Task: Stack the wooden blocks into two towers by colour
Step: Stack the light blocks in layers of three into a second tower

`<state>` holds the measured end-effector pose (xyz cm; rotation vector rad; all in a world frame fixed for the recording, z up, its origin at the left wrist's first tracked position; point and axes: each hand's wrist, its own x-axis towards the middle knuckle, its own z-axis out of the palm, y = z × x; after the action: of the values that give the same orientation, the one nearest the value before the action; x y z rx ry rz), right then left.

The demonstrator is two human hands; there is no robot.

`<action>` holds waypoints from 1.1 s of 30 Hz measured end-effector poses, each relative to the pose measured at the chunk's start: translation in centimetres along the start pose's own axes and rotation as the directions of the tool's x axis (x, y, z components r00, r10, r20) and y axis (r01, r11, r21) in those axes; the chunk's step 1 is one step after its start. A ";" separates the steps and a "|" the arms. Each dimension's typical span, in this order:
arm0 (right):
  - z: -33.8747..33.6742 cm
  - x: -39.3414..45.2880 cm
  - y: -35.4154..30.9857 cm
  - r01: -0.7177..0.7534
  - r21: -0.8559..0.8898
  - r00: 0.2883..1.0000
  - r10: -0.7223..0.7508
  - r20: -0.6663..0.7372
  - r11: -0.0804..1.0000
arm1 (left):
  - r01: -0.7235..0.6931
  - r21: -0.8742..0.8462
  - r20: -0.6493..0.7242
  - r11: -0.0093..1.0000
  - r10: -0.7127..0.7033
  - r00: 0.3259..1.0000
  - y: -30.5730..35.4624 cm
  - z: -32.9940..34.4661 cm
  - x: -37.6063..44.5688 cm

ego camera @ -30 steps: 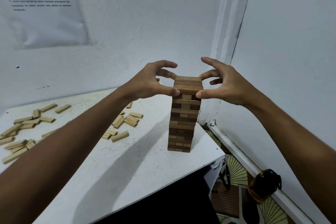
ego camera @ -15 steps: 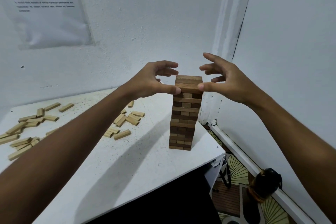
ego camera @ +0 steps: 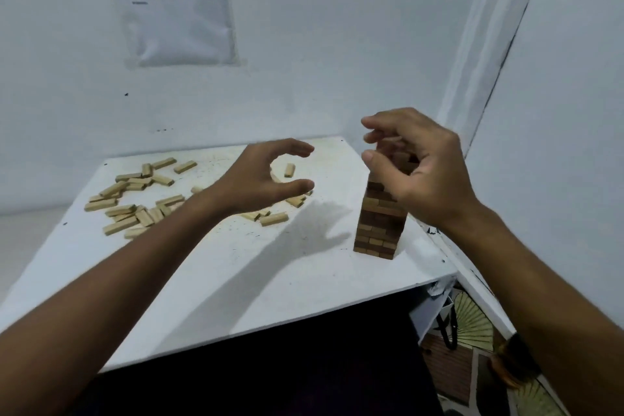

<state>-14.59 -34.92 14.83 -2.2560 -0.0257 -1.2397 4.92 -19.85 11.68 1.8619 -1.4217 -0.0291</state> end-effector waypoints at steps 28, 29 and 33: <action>29.3 1.9 10.3 -0.356 -0.594 0.696 0.629 0.346 0.722 | 0.666 0.364 -0.343 0.651 -0.571 0.746 -21.5 -5.7 -10.3; 29.5 2.5 10.6 -0.371 -0.532 0.759 0.579 0.298 0.761 | 0.648 0.336 -0.412 0.683 -0.512 0.753 -22.3 -6.3 -9.8; 30.3 5.5 14.0 -0.415 -0.545 0.802 0.576 0.159 0.729 | 0.682 0.355 -0.501 0.640 -0.486 0.716 -27.4 -10.4 -7.2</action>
<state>15.79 -33.57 0.07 -2.6068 0.8227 -0.6103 29.09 -6.13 -0.02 2.5621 -0.5088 0.3976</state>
